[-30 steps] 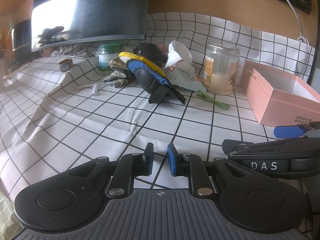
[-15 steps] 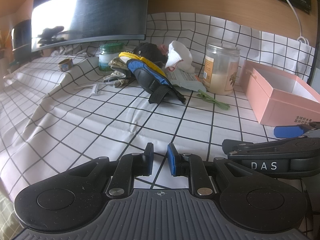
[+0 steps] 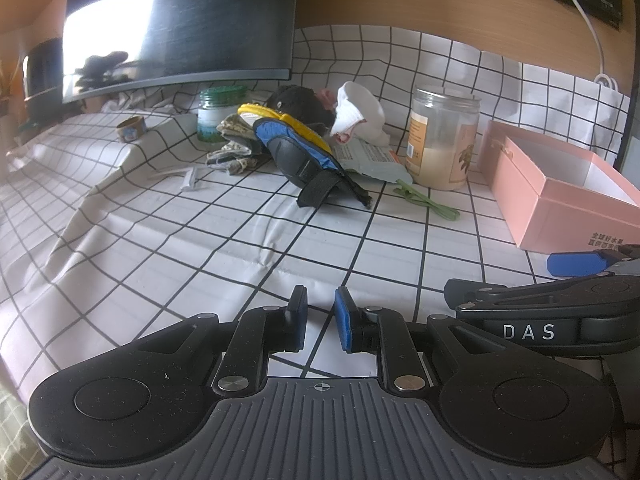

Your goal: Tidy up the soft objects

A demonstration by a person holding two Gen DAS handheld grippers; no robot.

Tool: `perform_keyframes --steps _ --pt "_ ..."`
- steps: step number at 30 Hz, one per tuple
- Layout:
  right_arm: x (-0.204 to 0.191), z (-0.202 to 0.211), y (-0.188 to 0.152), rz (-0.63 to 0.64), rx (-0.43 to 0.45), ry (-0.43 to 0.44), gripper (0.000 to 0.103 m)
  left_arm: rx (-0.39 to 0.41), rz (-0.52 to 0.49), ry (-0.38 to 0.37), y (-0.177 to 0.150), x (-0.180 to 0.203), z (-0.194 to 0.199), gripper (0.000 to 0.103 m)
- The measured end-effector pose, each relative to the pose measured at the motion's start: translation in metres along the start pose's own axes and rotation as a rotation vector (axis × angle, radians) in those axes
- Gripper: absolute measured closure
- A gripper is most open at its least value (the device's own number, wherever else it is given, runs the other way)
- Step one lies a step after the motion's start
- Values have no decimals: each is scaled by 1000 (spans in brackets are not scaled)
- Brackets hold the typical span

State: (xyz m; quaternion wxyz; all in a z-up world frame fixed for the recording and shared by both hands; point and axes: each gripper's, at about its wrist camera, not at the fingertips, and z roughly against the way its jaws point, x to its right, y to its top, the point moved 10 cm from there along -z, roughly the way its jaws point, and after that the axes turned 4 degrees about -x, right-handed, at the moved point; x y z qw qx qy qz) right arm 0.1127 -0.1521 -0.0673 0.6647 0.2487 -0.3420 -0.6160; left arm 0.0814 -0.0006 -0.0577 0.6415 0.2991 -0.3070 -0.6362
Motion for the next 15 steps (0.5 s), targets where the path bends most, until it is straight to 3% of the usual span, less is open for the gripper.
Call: perform_keyframes --steps 9,15 --pt "0 -4 -1 28 -165 22 0 -56 48 -51 7 -15 -2 85" --pt "-1 -6 1 21 -215 9 0 9 146 -20 61 -89 -6 85"
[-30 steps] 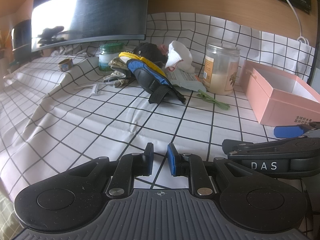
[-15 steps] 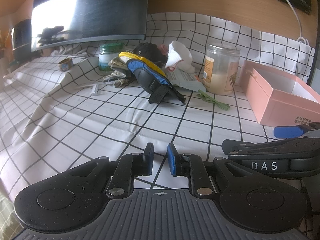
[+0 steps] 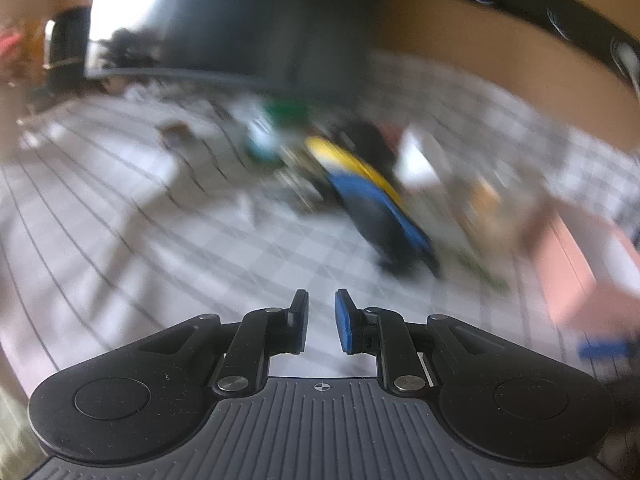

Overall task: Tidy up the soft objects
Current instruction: 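Grasp the brown tape roll with the left tool while the right tool grasps the clear plastic strip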

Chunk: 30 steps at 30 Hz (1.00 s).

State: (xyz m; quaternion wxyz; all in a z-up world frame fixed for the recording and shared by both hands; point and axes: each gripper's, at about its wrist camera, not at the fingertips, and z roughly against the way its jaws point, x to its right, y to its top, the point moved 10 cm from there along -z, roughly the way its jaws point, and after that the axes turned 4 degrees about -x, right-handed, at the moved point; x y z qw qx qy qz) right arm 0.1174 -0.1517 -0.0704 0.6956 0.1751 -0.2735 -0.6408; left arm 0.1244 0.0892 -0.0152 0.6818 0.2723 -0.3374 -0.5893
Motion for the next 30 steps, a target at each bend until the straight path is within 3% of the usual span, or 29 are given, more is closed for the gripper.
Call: perform_keyframes --steps 2,6,9,13,17,22,24,30 --pt "-3 3 3 -25 -15 -11 0 45 10 41 34 -34 -7 85" --pt "-21 24 28 -36 56 -57 0 147 65 122 108 -111 -28 85" --pt "-44 30 49 -28 89 -75 0 56 116 76 138 -148 -66 85" --pt "-76 31 74 -24 102 -75 0 -43 186 5 152 -175 -107 85" --pt "-103 32 91 -10 106 -77 0 -87 101 -4 156 -181 -129 85" --pt "-123 33 107 -2 137 -99 0 -207 -6 -45 147 -174 -152 85" --pt "-126 30 110 -5 141 -107 0 -226 -43 -53 149 -173 -155 86" --pt "-127 21 117 -36 141 -124 0 -240 15 -95 153 -180 -158 88"
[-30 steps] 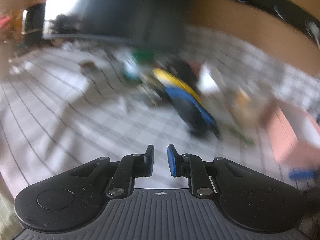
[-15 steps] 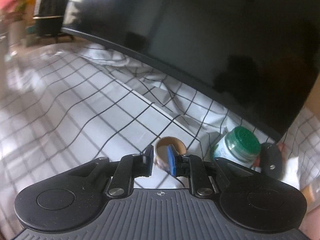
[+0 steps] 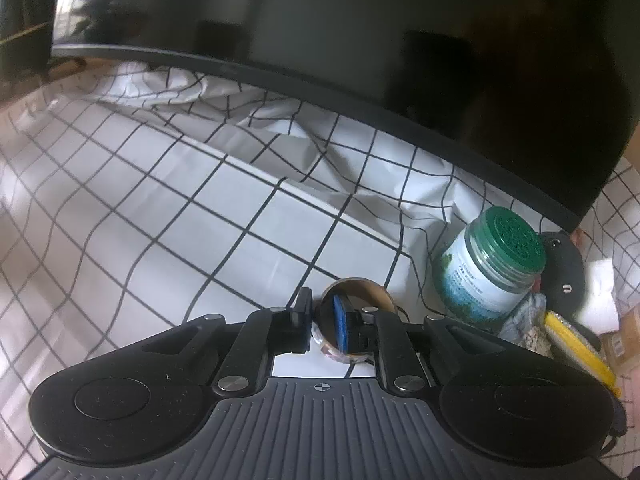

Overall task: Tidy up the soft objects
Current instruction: 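Grasp the brown tape roll with the left tool while the right tool grasps the clear plastic strip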

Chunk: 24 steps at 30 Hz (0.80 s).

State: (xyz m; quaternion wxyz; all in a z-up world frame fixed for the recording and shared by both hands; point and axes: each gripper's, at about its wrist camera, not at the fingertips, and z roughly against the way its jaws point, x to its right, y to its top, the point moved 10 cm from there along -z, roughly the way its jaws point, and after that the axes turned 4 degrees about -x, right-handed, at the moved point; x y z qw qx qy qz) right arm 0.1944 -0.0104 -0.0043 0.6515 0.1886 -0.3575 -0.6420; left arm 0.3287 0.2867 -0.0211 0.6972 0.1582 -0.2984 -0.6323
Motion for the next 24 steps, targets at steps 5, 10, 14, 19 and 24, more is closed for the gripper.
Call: perform_keyframes --steps 5,10,14,19,24 --pt "-4 -5 8 7 2 -14 0 -7 -29 -18 1 1 -2 88" --pt "-38 -3 23 91 48 65 0 8 -101 -40 -1 3 -1 88" --pt "-89 -13 31 218 60 166 7 29 -100 -63 -2 2 0 90" --pt "-136 -57 42 281 45 221 20 58 -79 -105 -3 -3 4 92" --pt "-152 -107 50 211 -17 254 20 77 -82 -116 -6 -4 9 93"
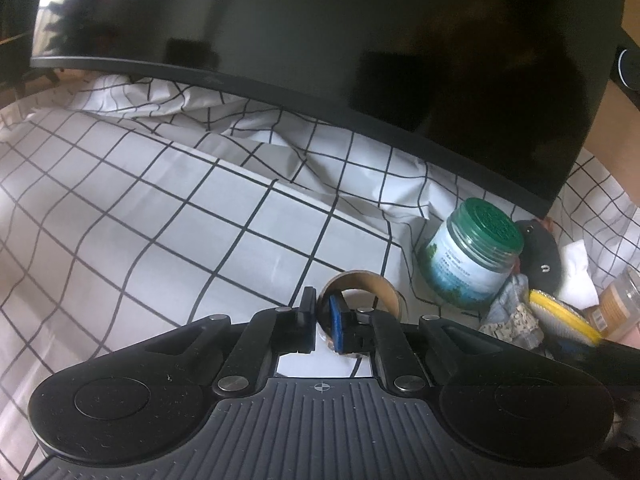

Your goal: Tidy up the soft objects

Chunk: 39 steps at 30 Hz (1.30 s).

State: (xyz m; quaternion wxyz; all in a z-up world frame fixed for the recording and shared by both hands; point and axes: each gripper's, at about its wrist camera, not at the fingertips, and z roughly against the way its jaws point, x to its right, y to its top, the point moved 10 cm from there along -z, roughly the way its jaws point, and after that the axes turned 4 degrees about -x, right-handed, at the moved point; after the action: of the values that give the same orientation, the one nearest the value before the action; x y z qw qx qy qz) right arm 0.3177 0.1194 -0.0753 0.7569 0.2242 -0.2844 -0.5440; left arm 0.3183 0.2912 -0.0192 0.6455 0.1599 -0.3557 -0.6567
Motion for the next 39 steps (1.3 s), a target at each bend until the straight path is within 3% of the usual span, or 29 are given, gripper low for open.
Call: perform_keyframes --steps 8,9,11,15,19,23,27,31,35,39 --pt "4 -30 1 -29 -48 28 22 16 -34 -7 -1 0 0 93" --pt "5 -29 1 -35 -47 31 25 17 -41 -5 -1 0 -1 93" --pt "8 -27 3 -35 -44 22 41 16 -44 -4 1 0 -2 93" --pt "13 -22 7 -56 -52 30 41 14 -35 5 9 -2 -5 93" --pt "14 7 17 -74 -22 66 41 42 -33 12 27 -2 -3 93" --pt "11 61 44 -63 89 89 41 110 -49 19 69 2 3 93" --pt "38 113 69 -63 203 3 41 193 -69 31 124 15 6 93" --pt "95 158 81 -82 275 -137 41 239 -83 35 166 38 4 93" --pt "162 206 77 -135 329 -286 41 254 -80 1 184 71 8 93" --pt "224 247 56 -195 352 -407 41 259 -145 -56 184 126 17 93"
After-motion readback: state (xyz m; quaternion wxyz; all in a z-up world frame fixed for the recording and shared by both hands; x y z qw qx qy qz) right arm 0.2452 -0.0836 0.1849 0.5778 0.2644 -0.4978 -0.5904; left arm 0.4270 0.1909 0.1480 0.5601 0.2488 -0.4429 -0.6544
